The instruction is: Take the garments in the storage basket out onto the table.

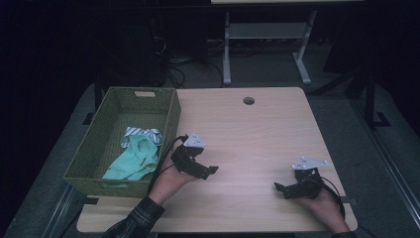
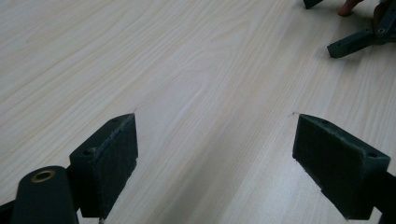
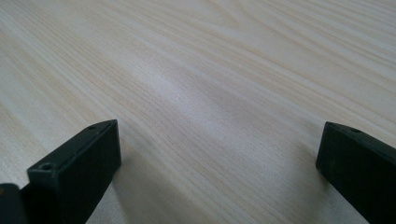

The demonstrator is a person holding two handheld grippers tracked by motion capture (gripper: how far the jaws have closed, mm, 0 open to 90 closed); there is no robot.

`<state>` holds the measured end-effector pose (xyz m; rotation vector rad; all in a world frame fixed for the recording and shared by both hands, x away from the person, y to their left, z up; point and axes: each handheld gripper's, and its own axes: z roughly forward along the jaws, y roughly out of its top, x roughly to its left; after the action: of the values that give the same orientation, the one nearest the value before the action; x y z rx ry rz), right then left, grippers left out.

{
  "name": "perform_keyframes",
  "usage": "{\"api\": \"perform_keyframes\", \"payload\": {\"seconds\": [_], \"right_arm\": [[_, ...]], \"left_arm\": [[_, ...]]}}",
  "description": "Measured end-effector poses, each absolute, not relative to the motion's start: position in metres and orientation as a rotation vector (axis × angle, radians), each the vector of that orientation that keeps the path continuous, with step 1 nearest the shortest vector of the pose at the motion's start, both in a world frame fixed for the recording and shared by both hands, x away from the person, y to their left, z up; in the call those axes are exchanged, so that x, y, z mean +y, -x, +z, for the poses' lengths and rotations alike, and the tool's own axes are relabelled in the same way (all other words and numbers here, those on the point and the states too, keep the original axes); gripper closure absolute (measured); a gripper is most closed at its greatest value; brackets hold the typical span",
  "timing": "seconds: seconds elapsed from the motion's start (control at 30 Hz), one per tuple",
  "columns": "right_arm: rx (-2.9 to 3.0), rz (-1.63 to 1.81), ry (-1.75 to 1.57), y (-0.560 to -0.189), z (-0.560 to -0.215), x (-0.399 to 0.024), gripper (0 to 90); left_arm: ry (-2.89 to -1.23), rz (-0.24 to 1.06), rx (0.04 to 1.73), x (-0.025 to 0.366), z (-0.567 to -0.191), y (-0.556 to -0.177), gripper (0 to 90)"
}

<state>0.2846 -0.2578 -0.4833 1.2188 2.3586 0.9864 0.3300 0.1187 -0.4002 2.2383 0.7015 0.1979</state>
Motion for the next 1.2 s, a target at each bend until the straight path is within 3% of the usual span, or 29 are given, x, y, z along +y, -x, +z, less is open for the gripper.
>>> {"api": "perform_keyframes", "payload": {"seconds": [1.2], "right_arm": [[2.358,0.987,-1.212,-0.285,-0.483,-0.258,0.0]], "left_arm": [[-2.229,0.176,0.673,0.127,-0.376,-0.337,13.5]]}}
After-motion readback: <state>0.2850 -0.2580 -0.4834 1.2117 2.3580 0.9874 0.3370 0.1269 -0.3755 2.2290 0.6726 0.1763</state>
